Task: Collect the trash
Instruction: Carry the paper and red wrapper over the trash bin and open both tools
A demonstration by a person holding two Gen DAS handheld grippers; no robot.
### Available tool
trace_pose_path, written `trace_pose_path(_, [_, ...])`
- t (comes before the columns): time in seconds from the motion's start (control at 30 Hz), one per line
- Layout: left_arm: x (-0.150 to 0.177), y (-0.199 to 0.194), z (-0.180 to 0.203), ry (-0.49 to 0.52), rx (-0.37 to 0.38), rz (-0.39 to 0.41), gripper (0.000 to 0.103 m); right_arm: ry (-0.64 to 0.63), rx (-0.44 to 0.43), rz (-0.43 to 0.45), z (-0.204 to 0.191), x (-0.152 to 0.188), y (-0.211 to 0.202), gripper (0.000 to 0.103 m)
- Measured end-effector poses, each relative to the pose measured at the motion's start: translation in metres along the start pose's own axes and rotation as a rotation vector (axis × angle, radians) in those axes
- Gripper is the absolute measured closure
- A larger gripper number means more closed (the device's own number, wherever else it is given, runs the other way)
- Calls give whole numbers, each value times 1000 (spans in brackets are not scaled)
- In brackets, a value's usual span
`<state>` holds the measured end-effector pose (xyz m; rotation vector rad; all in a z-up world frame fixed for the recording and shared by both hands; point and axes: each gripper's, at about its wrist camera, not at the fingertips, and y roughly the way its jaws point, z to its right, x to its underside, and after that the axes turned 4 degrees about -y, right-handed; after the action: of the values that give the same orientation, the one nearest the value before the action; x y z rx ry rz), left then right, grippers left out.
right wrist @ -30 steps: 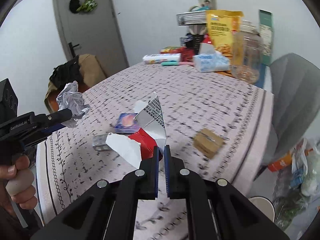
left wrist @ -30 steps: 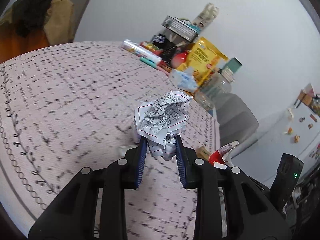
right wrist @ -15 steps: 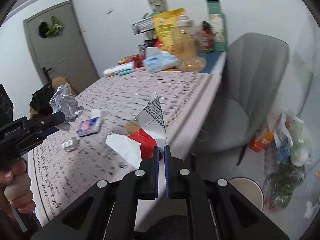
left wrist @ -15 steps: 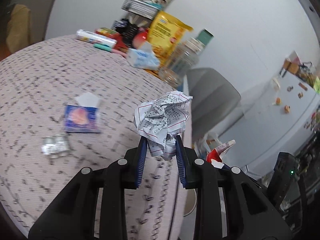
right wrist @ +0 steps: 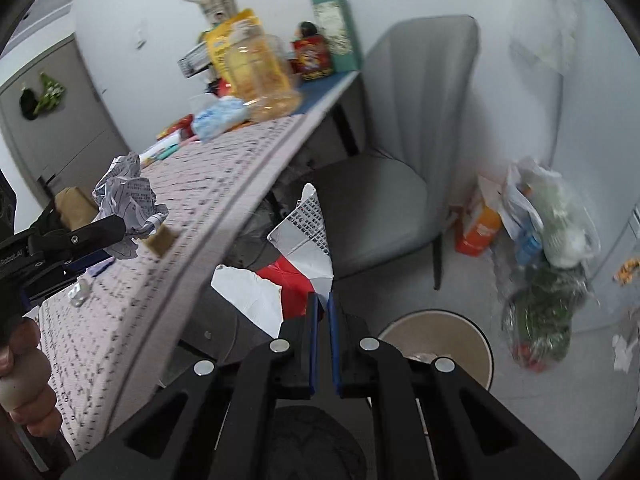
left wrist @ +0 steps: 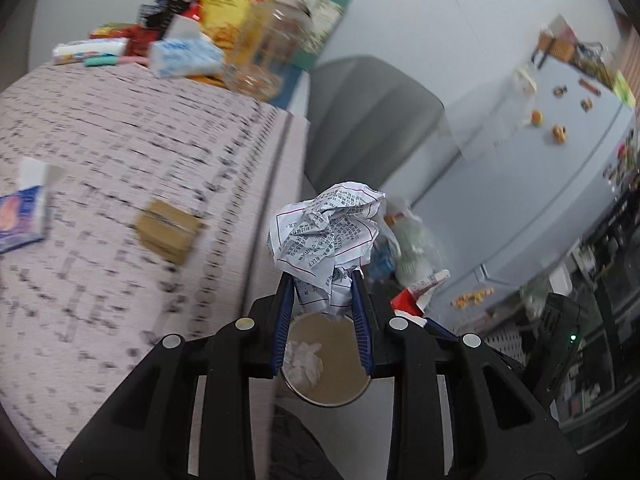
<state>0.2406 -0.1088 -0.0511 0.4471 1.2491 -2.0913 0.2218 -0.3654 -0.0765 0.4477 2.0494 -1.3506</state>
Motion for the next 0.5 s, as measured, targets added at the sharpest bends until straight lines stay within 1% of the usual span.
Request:
trace_pose_path(0.17, [10, 33, 23, 37, 8, -66, 75, 81, 28, -28, 37, 16, 14, 97])
trace_pose_path(0.3, [16, 59, 35, 67, -4, -116, 75, 159, 40, -54, 69, 27, 29, 96])
trace_pose_path(0.43, [23, 83, 45, 87, -12, -168, 75, 164, 36, -57, 89, 33, 49, 93])
trace_pose_path(0.47, [25, 89, 47, 91, -16, -180, 75, 175, 48, -69, 95, 36, 53, 73])
trace_pose_path(0.5, [27, 95, 50, 97, -21, -194, 75, 200, 64, -76, 102, 39, 55, 60])
